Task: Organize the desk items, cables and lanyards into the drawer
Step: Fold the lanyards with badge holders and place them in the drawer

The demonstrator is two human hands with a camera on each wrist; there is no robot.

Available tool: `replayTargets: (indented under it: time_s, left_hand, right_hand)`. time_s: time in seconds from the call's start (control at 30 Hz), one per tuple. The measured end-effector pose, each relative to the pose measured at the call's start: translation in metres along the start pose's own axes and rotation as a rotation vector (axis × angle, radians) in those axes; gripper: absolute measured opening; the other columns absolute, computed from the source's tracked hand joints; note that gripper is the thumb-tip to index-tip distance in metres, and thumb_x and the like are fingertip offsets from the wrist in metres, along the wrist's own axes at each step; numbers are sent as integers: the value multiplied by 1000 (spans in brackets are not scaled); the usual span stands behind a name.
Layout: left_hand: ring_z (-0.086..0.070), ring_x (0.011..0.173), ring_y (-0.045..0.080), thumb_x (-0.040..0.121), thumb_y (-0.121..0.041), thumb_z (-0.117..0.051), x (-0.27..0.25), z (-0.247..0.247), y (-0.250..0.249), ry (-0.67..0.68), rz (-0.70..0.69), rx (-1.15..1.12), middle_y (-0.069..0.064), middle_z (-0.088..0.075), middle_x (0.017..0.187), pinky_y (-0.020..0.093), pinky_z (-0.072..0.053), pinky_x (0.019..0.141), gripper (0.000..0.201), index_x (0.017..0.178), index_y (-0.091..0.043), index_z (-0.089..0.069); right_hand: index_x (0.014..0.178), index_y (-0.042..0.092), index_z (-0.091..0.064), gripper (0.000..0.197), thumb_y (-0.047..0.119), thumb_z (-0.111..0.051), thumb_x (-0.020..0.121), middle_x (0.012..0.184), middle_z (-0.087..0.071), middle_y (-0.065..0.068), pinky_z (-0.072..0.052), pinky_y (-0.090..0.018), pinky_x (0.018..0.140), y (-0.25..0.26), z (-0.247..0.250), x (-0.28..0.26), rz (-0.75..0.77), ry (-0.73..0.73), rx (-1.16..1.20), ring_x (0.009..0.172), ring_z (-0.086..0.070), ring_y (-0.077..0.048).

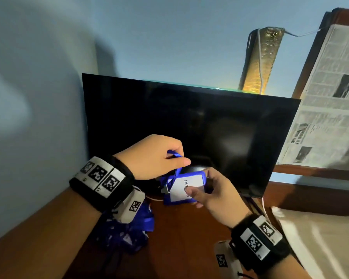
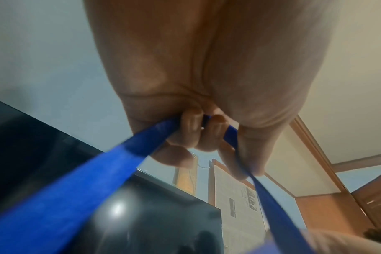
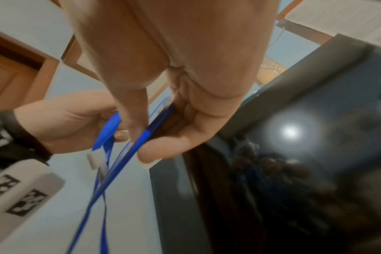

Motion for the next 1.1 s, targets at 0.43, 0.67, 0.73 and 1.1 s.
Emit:
replayTargets:
  time_s: [0.43, 0.67, 0.73, 1.1]
  left_hand:
    - [-52, 68, 18, 82, -49, -67, -3, -75, 95, 96, 278, -504, 1, -62, 70, 31, -43, 66, 36, 77, -13, -65]
    - [-37, 50, 14, 105, -62, -32, -68, -144, 63, 271, 355, -504, -5, -43, 55, 31, -34, 54, 61, 73, -22, -64]
    - [-42, 56, 14, 101, -72, -28, -85, -138, 40, 290, 257, -417, -7, -45, 62, 34, -39, 58, 59, 83, -26, -61]
    - [-53, 61, 17, 105, -41, -54, -62, -34, 15, -36, -20, -19, -1, -54, 64, 25, -40, 59, 37, 74, -20, -55]
  right_hand:
    - [89, 5, -57, 20, 9, -76, 84, 79, -68, -20, -49, -29, 49, 55, 16, -3, 247, -24, 398, 60, -59, -23]
    - [83, 20, -51, 28, 13, -78, 89, 80, -66, -10, -52, -37, 59, 24, 81, 18, 213, -441, 328, 69, -62, -25]
    - [84, 17, -49, 30, 12, -79, 90, 77, -65, -11, -53, -37, 57, -2, 88, 20, 159, -505, 175, 65, -62, -22]
    - [84, 32, -57, 19, 32, -75, 90, 79, -64, 10, -53, -28, 66, -107, -60, -49, -36, 322, -412, 73, -62, -2]
Point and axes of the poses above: each hand's wrist, its own x-axis towards the middle knuckle, its own z-axis out of the back of the hand, y = z × x, the point moved 9 cm from there along x, towards the middle knuckle
